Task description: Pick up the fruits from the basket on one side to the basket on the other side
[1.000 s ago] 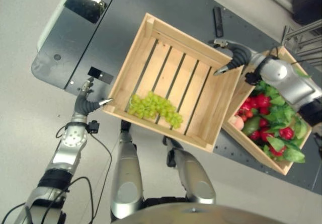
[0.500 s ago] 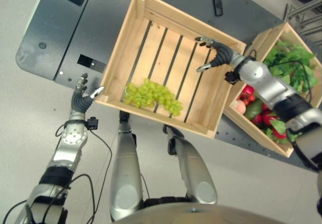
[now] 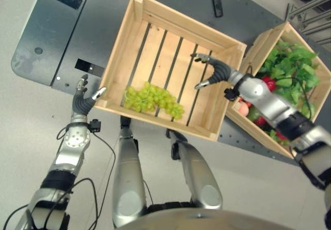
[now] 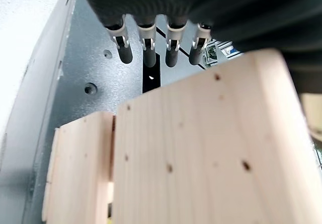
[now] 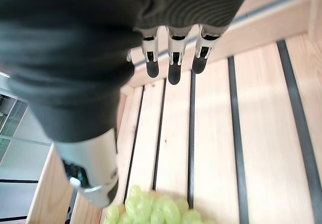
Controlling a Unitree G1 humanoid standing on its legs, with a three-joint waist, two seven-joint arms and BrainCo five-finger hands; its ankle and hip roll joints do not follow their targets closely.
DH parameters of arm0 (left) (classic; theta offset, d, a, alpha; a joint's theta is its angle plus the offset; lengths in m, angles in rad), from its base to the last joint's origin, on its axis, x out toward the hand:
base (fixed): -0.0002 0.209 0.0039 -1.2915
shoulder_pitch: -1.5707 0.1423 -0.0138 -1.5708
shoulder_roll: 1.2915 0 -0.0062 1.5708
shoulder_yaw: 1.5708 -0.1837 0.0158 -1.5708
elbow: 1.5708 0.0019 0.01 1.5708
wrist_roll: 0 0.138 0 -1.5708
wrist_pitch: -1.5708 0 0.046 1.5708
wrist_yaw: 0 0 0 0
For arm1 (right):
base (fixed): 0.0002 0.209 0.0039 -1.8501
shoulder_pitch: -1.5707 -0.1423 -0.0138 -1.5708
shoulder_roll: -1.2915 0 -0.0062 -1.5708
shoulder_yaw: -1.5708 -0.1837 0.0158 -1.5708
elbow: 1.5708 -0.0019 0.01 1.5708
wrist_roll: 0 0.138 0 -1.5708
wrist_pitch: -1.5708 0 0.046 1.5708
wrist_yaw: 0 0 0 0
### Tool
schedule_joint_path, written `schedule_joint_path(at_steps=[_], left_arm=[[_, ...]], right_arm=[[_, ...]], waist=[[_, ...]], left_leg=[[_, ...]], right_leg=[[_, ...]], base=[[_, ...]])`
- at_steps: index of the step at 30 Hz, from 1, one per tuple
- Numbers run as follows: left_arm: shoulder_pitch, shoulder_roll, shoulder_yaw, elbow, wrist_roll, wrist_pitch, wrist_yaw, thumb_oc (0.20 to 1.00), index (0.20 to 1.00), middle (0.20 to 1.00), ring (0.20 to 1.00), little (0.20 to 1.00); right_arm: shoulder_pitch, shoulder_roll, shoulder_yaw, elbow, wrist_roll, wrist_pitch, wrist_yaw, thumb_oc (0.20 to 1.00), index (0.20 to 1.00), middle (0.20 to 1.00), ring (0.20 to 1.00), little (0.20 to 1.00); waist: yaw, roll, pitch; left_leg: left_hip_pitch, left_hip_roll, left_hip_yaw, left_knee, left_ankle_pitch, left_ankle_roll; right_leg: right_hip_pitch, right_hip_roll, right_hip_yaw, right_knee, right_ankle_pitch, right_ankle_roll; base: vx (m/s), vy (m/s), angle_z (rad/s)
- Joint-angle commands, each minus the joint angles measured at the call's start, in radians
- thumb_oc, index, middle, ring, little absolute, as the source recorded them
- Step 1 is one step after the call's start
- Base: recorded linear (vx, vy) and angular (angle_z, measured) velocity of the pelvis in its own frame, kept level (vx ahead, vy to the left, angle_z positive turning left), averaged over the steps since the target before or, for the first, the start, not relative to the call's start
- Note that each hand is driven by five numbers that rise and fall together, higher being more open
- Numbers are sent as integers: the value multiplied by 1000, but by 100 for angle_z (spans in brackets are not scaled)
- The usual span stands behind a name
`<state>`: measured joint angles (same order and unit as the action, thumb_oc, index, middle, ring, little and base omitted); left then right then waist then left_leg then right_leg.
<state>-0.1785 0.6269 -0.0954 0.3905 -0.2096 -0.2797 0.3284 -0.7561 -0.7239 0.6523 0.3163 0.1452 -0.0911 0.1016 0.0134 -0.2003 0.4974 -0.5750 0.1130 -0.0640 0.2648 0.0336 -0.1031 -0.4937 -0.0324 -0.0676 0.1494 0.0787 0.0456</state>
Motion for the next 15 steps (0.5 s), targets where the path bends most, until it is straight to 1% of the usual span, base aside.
schedule_joint_path(at_steps=[1,2,3,10,15], left_arm=[[-3,4,18,-18,46,-7,20,1000,1000,1000,1000,1000],[-4,4,18,-17,46,-7,20,1000,1000,1000,1000,1000],[-8,1,16,-13,47,-5,26,1000,1000,1000,1000,1000],[-29,-5,-7,-10,53,2,50,1000,1000,1000,1000,1000],[-43,-1,-22,-36,62,3,61,1000,1000,1000,1000,1000]], right_arm=[[-40,31,-4,-12,-60,-12,-19,1000,1000,1000,1000,1000],[-41,32,-4,-11,-61,-12,-19,1000,1000,1000,1000,1000],[-43,68,4,9,-85,-9,-27,1000,1000,1000,1000,1000],[-73,200,24,79,-147,-2,-71,1000,1000,1000,1000,1000],[-105,260,37,138,-174,4,-101,1000,1000,1000,1000,1000]], waist=[[17,-41,23],[16,-41,23],[17,-38,23],[20,-31,23],[24,-23,23]], left_leg=[[-5,5,-28,33,-23,0],[-5,5,-29,33,-23,0],[-16,3,-30,31,-20,1],[-69,-3,-43,45,-19,4],[-113,-8,-53,46,-13,5]], right_leg=[[-17,-60,3,65,-57,88],[-17,-60,3,66,-57,88],[-26,-61,2,66,-56,88],[-70,-58,-5,73,-53,87],[-106,-61,-12,74,-50,88]], base=[[0,0,0],[0,-8,6],[-1,-14,9],[-2,-12,8],[0,0,0]])
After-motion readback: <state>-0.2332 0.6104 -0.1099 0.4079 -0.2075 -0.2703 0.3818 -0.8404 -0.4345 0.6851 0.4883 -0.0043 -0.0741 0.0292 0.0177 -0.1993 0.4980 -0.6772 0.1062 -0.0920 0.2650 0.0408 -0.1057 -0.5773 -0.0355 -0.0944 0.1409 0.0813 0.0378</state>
